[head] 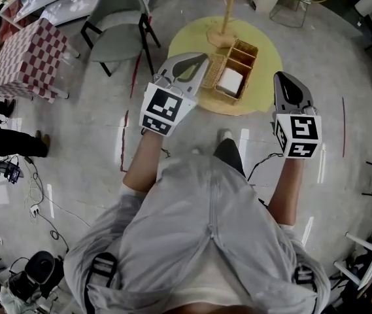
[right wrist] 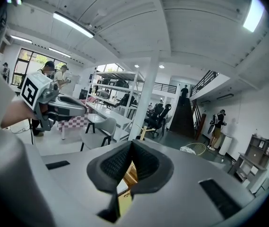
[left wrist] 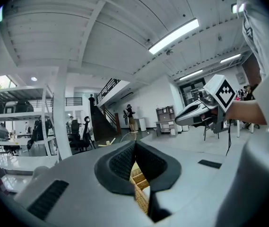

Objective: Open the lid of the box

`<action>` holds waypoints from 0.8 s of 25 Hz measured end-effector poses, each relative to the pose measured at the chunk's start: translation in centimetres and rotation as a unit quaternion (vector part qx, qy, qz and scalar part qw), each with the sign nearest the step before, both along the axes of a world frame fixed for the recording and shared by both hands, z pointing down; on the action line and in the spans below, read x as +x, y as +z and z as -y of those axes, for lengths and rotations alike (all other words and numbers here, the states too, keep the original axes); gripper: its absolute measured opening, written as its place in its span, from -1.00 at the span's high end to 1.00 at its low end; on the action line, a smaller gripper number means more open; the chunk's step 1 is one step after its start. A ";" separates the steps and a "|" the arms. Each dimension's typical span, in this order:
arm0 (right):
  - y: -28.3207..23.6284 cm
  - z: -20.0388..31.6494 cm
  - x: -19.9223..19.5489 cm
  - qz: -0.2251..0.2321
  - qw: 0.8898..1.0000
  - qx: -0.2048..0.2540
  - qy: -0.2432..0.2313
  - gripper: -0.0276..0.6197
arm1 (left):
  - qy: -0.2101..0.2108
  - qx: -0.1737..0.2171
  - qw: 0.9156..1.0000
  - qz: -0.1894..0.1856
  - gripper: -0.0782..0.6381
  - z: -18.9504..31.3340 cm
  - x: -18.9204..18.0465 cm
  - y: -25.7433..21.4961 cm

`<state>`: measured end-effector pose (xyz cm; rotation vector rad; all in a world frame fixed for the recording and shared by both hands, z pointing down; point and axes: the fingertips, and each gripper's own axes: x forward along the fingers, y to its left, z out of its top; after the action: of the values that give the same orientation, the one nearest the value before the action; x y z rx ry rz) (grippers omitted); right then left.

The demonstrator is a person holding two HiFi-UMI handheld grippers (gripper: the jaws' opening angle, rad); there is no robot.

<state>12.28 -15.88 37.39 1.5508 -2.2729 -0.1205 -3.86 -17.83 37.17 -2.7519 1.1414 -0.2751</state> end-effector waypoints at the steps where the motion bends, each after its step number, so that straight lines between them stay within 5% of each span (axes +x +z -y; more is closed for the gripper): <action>1: 0.0 0.1 -0.1 0.001 1.000 0.000 -0.002 0.84 | 0.000 -0.001 1.000 0.002 0.70 0.1 0.0 0.2; 20: 1.1 1.9 -1.0 -0.002 1.000 -0.014 -0.014 0.84 | -0.011 -0.030 0.999 -0.001 0.70 2.0 -0.9 2.2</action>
<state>11.30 -17.81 38.49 1.5036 -2.2833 -0.0979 -4.74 -19.85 39.40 -2.7930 1.1846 -0.3142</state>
